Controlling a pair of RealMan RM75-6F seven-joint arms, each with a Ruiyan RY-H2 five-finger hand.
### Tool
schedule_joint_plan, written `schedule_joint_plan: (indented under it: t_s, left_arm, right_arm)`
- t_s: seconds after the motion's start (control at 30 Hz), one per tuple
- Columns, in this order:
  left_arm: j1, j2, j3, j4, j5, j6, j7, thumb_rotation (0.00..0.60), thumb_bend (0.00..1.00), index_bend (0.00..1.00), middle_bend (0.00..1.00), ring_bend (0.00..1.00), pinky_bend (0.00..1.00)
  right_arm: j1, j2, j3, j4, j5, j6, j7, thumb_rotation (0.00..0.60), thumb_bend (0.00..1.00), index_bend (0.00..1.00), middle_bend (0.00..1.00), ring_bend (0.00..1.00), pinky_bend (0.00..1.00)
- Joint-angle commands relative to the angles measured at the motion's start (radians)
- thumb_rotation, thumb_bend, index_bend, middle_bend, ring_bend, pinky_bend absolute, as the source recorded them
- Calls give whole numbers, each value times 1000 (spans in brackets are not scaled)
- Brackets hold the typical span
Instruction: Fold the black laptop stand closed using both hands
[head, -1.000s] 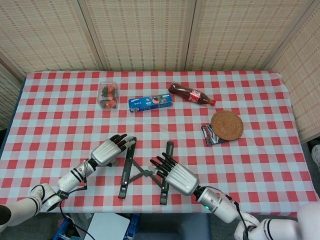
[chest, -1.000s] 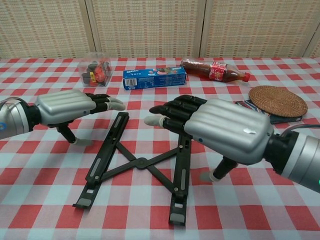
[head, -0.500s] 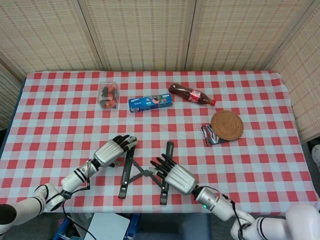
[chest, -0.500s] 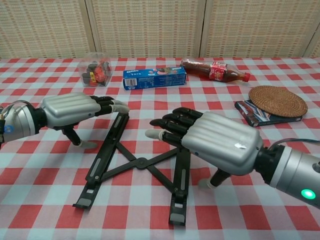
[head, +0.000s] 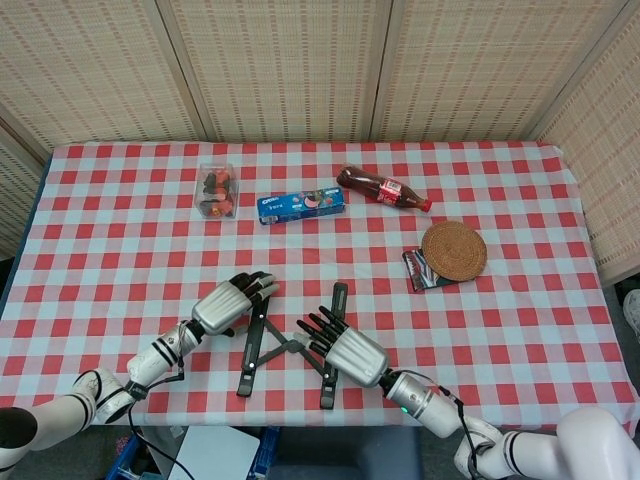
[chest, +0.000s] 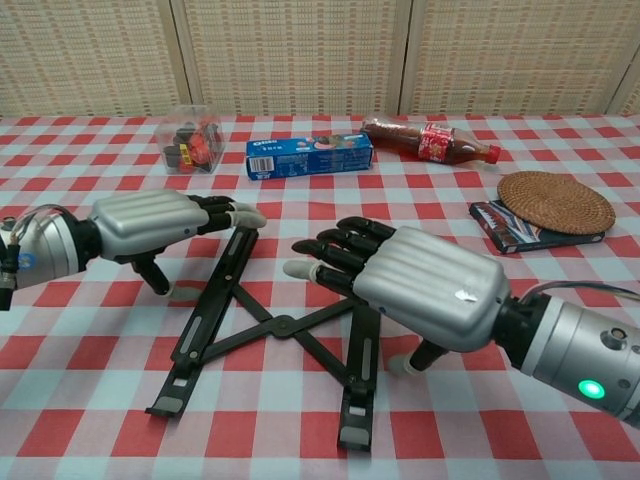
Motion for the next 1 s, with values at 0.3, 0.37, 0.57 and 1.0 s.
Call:
schedule_joint_plan:
  t_s: [0.3,0.37,0.57,1.0]
  left_arm:
    - [-1,-8,-6,-19,-22,-9,-46,600,257,0,0,0,163]
    - [-1,-5,-9,-32,-33,-18,-62,600,257,0,0,0,163]
    - [-1,3,-15,-60,-54,-35,-85,600,257,0,0,0,163]
    - [-9,15,-20,-104,-70,-59,-107,600,257,0,0,0,163]
  right_arm:
    - [0,-22,0,30,-6,19,10,600,0,0,0,0,0]
    - [1,-30,0,42,-9,23,14,600,0,0,0,0,0]
    - [3,-65,4,86,-24,54,35,600,0,0,0,0,0]
    - [0,-152,23,215,-55,165,94,600,0,0,0,0,0]
